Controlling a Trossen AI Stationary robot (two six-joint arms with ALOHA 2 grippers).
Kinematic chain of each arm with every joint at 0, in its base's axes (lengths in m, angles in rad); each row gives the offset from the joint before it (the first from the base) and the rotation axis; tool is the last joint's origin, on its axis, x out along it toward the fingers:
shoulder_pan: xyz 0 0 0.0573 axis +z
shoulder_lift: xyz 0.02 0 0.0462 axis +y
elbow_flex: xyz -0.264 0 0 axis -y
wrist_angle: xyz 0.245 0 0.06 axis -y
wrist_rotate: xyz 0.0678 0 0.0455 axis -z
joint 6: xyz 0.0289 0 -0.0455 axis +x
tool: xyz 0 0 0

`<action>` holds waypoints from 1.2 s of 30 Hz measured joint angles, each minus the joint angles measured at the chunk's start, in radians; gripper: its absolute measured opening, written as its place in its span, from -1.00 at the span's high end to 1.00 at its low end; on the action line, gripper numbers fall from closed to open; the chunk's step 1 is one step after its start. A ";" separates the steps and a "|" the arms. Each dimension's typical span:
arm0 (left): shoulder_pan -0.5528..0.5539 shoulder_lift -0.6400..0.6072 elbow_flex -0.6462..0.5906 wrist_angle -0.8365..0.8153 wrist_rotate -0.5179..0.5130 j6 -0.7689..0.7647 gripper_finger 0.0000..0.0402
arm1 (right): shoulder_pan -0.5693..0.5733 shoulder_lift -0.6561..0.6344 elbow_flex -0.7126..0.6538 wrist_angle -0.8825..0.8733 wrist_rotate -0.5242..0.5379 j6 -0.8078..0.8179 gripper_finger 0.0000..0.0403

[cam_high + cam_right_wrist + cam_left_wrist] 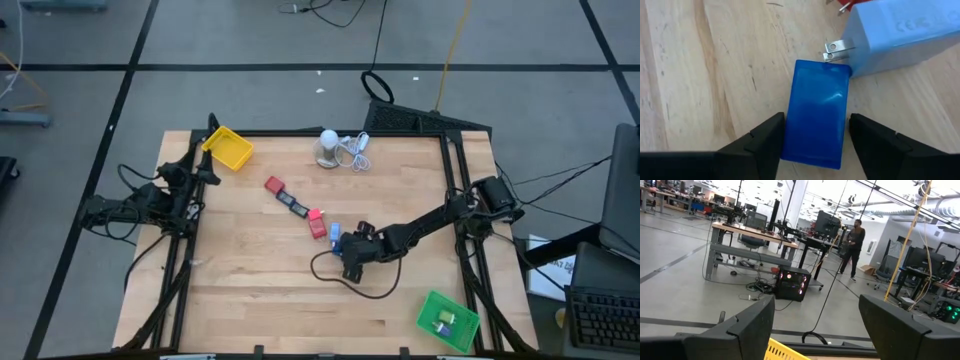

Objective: Pick & Place Office items
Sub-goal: Put the blue digital clock into the yellow bin

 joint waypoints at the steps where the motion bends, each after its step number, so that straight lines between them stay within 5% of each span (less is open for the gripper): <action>1: 0.000 0.000 0.000 0.000 0.000 0.000 -0.46 | 0.000 0.000 -0.001 0.002 -0.001 -0.004 0.01; 6: 0.000 0.000 0.000 0.000 0.000 0.000 -0.46 | -0.001 -0.029 -0.003 -0.002 -0.029 -0.085 0.26; 13: 0.000 0.000 0.000 0.000 0.000 0.000 -0.46 | -0.002 -0.229 -0.006 -0.110 -0.075 -0.190 0.26; 19: 0.000 0.000 0.000 -0.001 0.000 0.000 -0.46 | 0.018 -0.407 -0.023 -0.160 0.099 -0.265 0.23; 24: 0.000 0.000 0.000 0.000 0.000 0.000 -0.46 | 0.008 -0.501 -0.139 0.082 0.144 -0.408 0.24; 31: 0.000 0.000 0.000 0.002 0.001 -0.011 -0.46 | -0.073 -0.552 -0.325 0.519 0.034 -0.591 0.21; 36: 0.000 0.000 0.000 0.008 0.040 -0.273 -0.46 | -0.158 -0.556 -0.348 0.581 -0.003 -0.625 0.23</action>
